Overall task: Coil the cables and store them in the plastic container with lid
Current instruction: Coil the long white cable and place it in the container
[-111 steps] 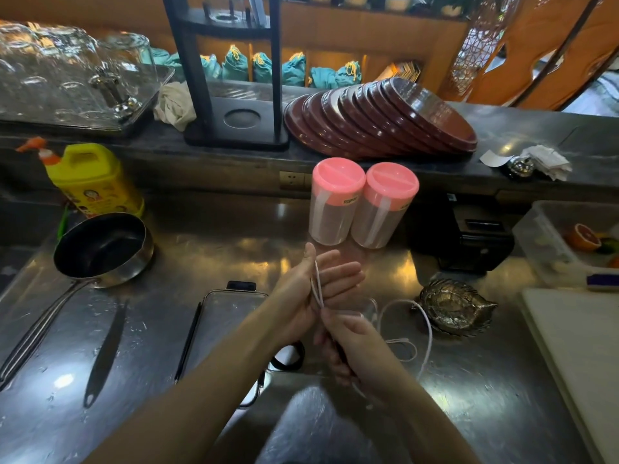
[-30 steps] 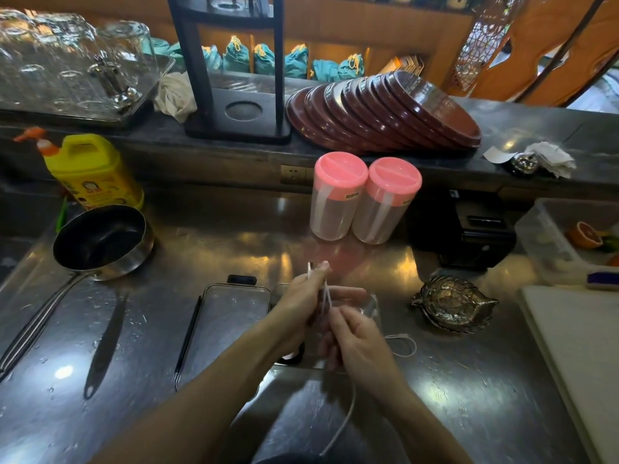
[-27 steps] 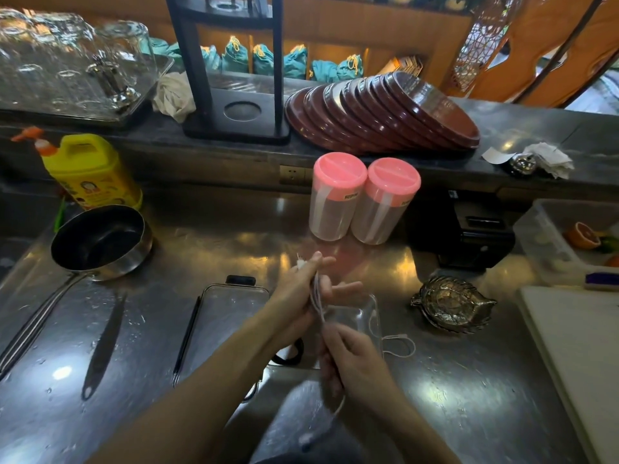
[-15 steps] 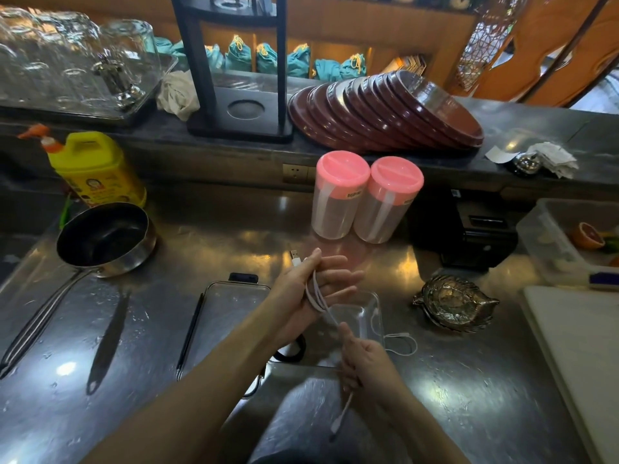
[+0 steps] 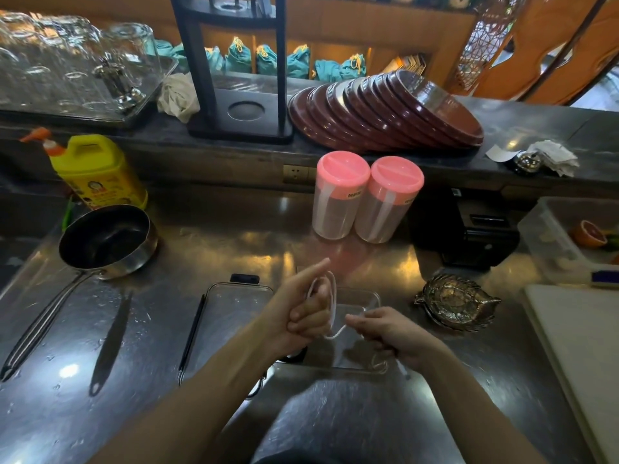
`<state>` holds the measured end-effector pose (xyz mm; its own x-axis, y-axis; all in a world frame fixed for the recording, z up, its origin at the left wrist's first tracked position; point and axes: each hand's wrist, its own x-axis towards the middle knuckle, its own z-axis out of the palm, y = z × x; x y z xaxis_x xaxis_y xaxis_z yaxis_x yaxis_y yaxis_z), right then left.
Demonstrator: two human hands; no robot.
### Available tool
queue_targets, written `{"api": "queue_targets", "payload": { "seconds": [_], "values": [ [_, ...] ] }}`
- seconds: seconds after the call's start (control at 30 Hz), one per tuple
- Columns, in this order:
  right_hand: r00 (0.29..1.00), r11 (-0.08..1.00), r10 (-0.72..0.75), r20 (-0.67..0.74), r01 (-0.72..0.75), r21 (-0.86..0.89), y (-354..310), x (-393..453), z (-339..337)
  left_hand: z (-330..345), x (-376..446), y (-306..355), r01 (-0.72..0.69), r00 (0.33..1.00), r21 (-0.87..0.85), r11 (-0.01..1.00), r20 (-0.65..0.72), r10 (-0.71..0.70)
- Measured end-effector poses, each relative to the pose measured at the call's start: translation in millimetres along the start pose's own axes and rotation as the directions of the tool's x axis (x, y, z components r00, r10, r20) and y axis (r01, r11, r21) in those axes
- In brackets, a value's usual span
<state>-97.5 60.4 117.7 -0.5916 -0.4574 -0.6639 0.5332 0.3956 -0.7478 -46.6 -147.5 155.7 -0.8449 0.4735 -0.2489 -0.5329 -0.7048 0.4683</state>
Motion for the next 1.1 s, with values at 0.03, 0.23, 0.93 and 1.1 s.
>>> {"api": "queue_targets", "payload": {
  "seconds": [0.03, 0.23, 0.93, 1.1],
  "values": [
    [1.0, 0.996, 0.001, -0.006, -0.002, -0.094, -5.8, 0.2, -2.2, -1.7, 0.1, -2.8, 0.026, 1.0, 0.019, 0.999, -0.003, -0.026],
    [0.993, 0.974, -0.077, -0.089, 0.056, -0.221, -34.9, 1.4, -21.4, -6.9, 1.7, -16.5, 0.159, 0.978, 0.248, 0.956, -0.175, -0.118],
    [0.95, 0.842, -0.308, 0.05, 0.248, 0.48, -42.9, -20.2, -13.3, 1.7, 0.8, -28.0, 0.23, 0.944, 0.55, 0.803, -0.326, -0.047],
    [0.907, 0.695, -0.406, 0.113, 0.226, 0.683, -39.6, -20.3, -9.5, -0.7, -0.5, -27.1, 0.184, 0.973, 0.5, 0.846, -0.213, -0.086]
  ]
}}
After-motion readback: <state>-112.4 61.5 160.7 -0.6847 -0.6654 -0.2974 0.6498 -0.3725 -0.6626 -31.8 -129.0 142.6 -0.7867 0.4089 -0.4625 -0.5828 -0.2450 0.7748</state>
